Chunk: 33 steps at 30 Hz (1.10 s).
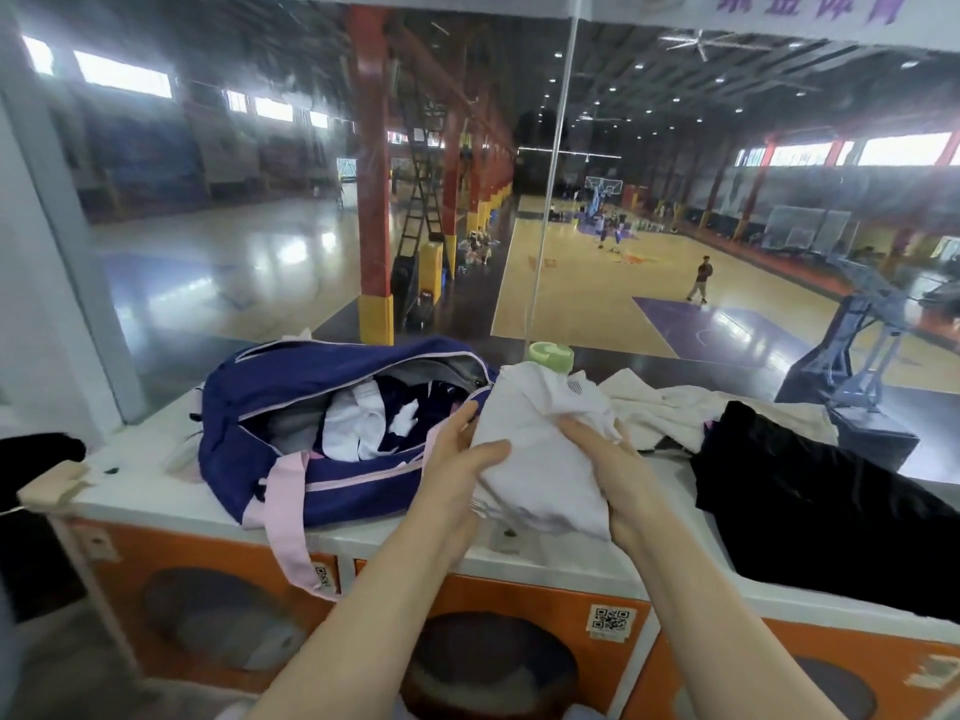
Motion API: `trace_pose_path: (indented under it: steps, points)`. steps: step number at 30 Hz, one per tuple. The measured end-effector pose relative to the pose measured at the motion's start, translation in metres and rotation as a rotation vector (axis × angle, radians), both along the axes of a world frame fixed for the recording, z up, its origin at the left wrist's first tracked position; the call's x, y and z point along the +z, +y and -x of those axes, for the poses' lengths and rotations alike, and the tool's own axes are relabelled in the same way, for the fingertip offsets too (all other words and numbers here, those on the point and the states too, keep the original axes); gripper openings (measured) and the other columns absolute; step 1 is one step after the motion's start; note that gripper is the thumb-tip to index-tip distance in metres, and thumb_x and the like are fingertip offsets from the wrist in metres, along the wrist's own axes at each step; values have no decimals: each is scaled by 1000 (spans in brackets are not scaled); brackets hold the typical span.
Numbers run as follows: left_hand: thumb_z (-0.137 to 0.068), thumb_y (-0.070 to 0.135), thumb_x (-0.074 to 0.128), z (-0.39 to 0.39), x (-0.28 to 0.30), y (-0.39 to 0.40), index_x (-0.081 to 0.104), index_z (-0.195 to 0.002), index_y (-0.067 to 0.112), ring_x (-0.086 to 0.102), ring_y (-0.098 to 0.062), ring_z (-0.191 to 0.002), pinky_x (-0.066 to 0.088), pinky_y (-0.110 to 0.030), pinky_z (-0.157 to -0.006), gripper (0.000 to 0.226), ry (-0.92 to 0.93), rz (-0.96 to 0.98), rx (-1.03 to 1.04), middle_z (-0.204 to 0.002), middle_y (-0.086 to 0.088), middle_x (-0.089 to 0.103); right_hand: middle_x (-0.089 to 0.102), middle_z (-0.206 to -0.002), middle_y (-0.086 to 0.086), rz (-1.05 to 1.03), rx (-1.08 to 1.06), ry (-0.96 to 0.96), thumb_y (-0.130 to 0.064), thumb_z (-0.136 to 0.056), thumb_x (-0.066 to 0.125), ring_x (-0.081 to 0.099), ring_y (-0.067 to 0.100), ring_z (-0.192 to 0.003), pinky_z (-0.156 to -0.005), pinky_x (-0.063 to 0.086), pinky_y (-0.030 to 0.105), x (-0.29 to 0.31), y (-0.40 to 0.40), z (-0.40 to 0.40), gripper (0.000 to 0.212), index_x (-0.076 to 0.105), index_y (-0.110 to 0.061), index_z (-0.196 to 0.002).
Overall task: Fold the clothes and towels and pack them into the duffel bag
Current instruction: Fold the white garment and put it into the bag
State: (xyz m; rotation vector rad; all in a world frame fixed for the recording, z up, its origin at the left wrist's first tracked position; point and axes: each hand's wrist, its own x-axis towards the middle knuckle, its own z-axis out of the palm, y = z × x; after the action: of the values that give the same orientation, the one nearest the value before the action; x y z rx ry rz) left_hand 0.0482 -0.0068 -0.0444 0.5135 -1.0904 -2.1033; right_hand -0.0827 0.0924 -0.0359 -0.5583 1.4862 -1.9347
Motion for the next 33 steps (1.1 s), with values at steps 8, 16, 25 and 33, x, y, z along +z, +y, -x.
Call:
trace_pose_path:
  steps: [8, 16, 25, 33]
  points:
    - [-85, -4, 58, -59, 13, -48, 51, -134, 22, 60, -35, -115, 47, -55, -99, 56, 35, 4, 80, -130, -7, 60, 62, -98, -7, -60, 25, 277, -42, -76, 71, 60, 6, -84, -64, 47, 12, 29, -67, -50, 51, 53, -21, -119]
    - [-91, 17, 62, -113, 1, -107, 43, -137, 36, 54, -11, -118, 47, -34, -98, 53, -347, 412, 209, -134, 14, 53, 70, -112, 2, -43, 179, 323, -7, -83, 64, 66, 19, -105, -83, 54, 30, 21, -135, -74, 42, 58, -20, -123]
    - [-96, 37, 42, -155, -49, -158, 46, -138, 28, 40, -22, -135, 27, -42, -113, 43, -1313, 1260, 376, -141, 3, 52, 64, -84, 3, -268, 209, 469, -3, -76, 52, 58, 18, -79, -73, 47, 33, 3, -191, -82, 24, 61, -9, -97]
    - [-90, 39, 47, -157, -73, -164, 59, -115, 25, 49, -12, -105, 38, -30, -101, 31, -1153, 1313, 422, -109, 7, 60, 58, -81, 5, -405, 263, 393, -7, -86, 46, 54, 21, -75, -68, 43, 31, -1, -233, -91, 16, 57, -18, -84]
